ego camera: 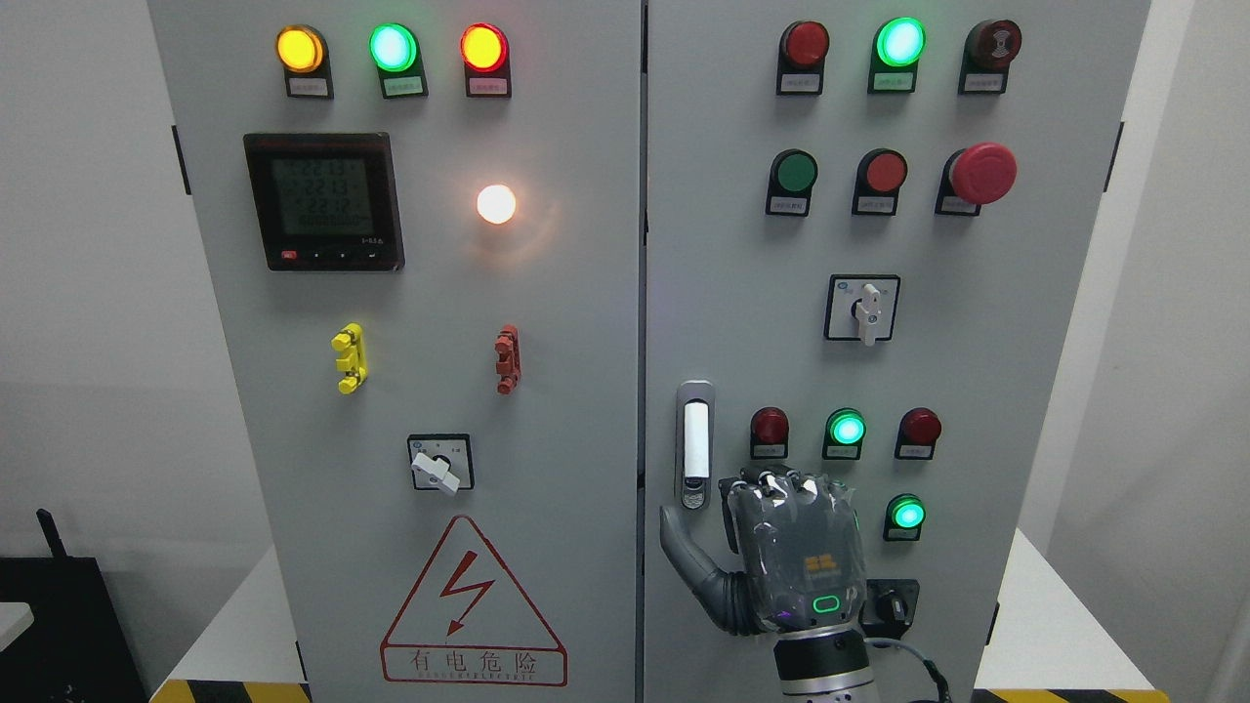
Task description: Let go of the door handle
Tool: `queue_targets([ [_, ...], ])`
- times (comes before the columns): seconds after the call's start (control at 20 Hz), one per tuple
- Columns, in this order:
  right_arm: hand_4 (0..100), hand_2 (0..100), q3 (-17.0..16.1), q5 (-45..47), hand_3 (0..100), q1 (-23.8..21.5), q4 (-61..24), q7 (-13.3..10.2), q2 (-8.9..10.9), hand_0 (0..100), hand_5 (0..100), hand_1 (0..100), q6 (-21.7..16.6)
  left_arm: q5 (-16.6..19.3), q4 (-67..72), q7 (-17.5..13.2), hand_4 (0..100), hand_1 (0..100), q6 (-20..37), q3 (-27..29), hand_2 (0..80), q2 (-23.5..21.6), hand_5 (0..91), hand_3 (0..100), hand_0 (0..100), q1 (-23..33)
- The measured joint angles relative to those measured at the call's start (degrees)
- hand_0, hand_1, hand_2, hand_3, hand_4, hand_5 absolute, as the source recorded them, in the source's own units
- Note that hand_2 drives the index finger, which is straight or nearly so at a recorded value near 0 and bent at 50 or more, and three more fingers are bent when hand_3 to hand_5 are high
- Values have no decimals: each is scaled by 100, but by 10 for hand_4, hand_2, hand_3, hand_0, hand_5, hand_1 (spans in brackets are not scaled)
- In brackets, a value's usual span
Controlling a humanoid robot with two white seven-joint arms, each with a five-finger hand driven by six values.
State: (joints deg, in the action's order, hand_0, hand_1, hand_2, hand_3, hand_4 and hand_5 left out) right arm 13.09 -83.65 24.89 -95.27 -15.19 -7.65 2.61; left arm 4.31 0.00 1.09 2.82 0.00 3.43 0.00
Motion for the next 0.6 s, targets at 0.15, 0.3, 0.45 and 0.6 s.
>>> queue_targets([
  [0.15, 1000, 1000, -1, 5, 1000, 35, 8, 60, -2, 396, 1000, 45, 28, 0, 0, 0, 0, 389, 0, 0, 0, 0, 0, 0, 120, 0],
  [0.3, 1000, 1000, 1, 6, 1000, 59, 12, 96, -4, 399, 1000, 43, 32, 0, 0, 0, 0, 389, 0, 0, 0, 0, 0, 0, 120, 0],
  [0.45, 1000, 1000, 3, 8, 1000, 75, 17, 120, -13, 400, 1000, 41, 34, 0, 0, 0, 0, 389, 0, 0, 0, 0, 0, 0, 120, 0],
  [0.6, 1000, 1000, 2, 8, 1000, 81, 19, 127, -23, 402, 1000, 41, 35, 0, 0, 0, 0, 389, 0, 0, 0, 0, 0, 0, 120, 0],
])
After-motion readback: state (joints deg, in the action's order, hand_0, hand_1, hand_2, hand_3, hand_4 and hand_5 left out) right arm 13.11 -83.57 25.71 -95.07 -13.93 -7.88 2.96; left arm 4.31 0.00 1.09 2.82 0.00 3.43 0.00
